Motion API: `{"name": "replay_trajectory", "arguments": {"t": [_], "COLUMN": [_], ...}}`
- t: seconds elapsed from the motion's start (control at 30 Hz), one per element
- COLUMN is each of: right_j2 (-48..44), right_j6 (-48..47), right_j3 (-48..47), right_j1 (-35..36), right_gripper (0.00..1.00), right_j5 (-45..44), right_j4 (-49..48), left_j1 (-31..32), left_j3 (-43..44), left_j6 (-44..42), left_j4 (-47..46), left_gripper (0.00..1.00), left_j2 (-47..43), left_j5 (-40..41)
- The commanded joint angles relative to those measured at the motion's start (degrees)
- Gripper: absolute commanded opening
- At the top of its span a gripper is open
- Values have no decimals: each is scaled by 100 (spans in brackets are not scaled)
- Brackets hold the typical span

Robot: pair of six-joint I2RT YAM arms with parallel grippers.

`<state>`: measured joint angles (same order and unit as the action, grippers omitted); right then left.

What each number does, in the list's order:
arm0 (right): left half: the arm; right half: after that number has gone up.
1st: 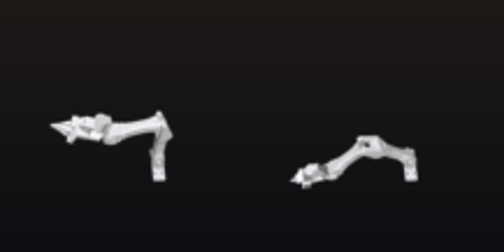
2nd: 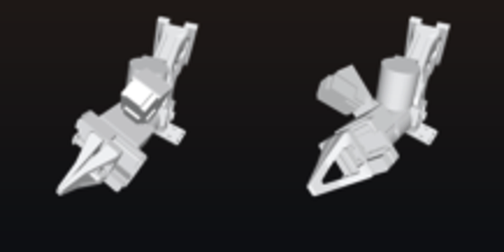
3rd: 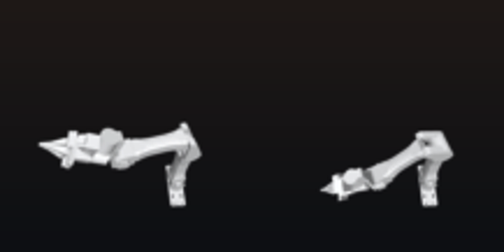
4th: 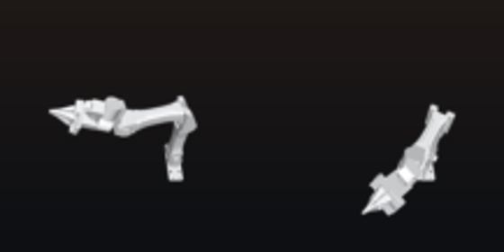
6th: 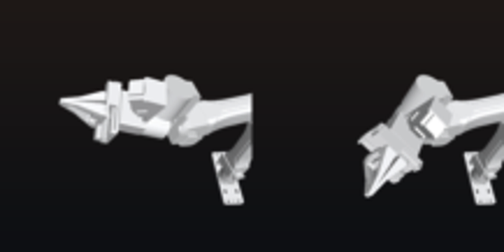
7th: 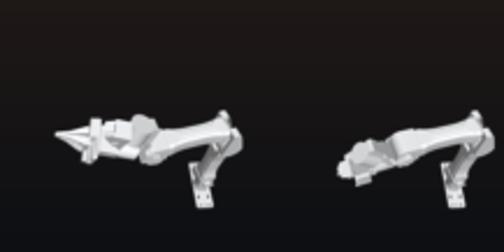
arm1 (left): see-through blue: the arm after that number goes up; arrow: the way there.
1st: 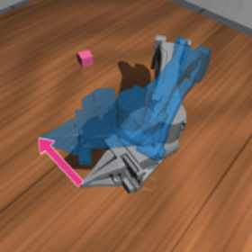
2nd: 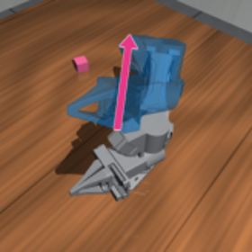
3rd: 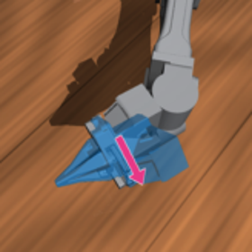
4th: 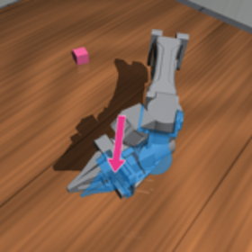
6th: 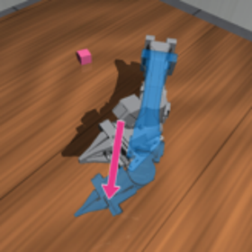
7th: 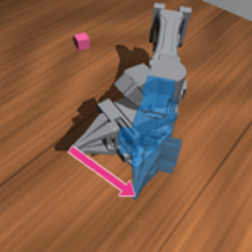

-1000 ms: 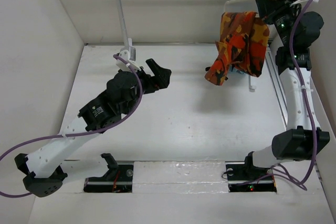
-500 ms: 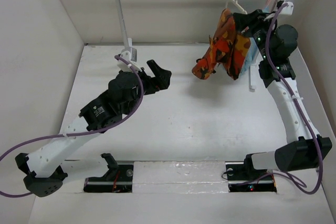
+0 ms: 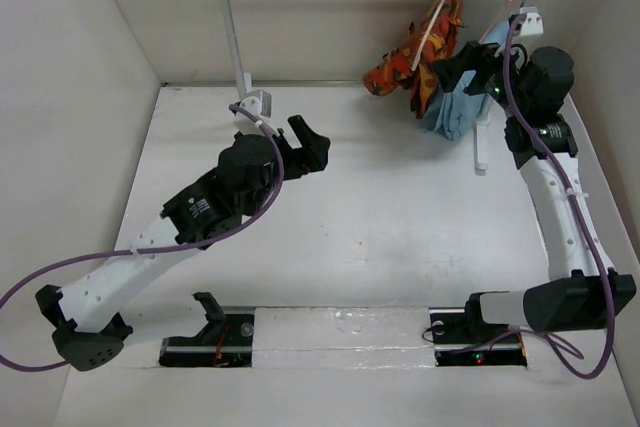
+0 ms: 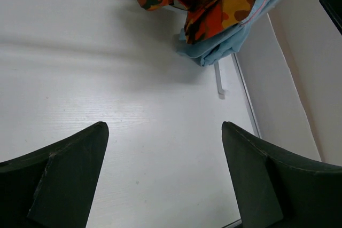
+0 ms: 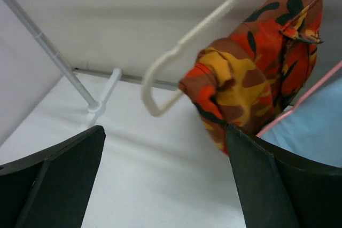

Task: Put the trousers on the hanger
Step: Place the hanger at the clothesline, then reset both arms

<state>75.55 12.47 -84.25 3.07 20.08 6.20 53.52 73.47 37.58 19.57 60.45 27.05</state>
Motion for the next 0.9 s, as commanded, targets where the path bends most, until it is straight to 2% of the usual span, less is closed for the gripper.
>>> {"name": "replay_trajectory", "arguments": {"t": [0.0, 0.07, 0.1, 0.13, 0.17, 0.2, 0.23, 0.27, 0.3, 0.4, 0.43, 0.47, 0.53, 0.57, 0.6, 0.67, 0.7, 0.77, 0.8, 0.83, 0.87], "right_j2": [-242, -488, -610, -838, -927, -945, -945, -789, -683, -576, -646, -725, -1023, -1155, -1496, -1910, -2138, -2772, -2965, -3280, -3405], "right_j6": [-447, -500, -500, -500, -500, -439, -438, -377, -359, -412, -412, -421, -421, -473, -500, -587, -588, -570, -553, -553, -614], "right_j3": [-303, -224, -76, 21, 92, 6, 5, -117, -284, -698, -620, -506, -190, 273, 547, 1457, 1768, 2305, 2743, 2904, 3036], "right_j1": [-175, -228, -228, -228, -289, -472, -474, -561, -640, -641, -580, -580, -519, -414, -334, -27, 96, 420, 509, 589, 729], "right_gripper": [99, 93, 89, 81, 67, 25, 24, 2, 0, 0, 0, 1, 14, 22, 41, 60, 74, 84, 96, 97, 97], "right_j5": [462, 375, 305, 234, 86, 102, 102, 424, 610, 735, 717, 700, 769, 839, 849, 744, 622, 97, -46, -143, -388], "right_j4": [689, 760, 717, 664, 611, 576, 576, 602, 715, 839, 857, 857, 962, 997, 1128, 1217, 1348, 1620, 1978, 2217, 2437], "left_j1": [-25, -25, -25, -25, -25, -25, -25, -25, -25, -25, -25, -25, -25, -25, -25, -25, -25, -25, -25, -25, -25], "left_j3": [80, 132, 141, 150, 141, 106, 106, 54, 27, -26, -9, 53, 123, 150, 115, -86, -174, -525, -666, -798, -1034], "left_j6": [-190, -199, -199, -207, -199, -173, -164, -146, -129, -111, -111, -102, -93, -67, -49, -23, -40, -102, -111, -128, -111], "left_j4": [-68, -33, -24, -32, -24, -32, -32, -41, -59, -33, 11, 107, 476, 573, 661, 706, 688, 601, 479, 434, 390], "left_gripper": [82, 80, 76, 73, 66, 62, 62, 54, 48, 21, 21, 24, 29, 36, 38, 46, 46, 57, 60, 60, 66], "left_j2": [-7, 90, 99, 125, 169, 195, 196, 222, 213, 248, 283, 414, 546, 608, 600, 460, 398, 119, 30, -50, -198], "left_j5": [64, 90, 90, 55, 46, -6, -50, -77, -112, -288, -340, -358, -350, -341, -332, -306, -314, -393, -402, -463, -472]}}
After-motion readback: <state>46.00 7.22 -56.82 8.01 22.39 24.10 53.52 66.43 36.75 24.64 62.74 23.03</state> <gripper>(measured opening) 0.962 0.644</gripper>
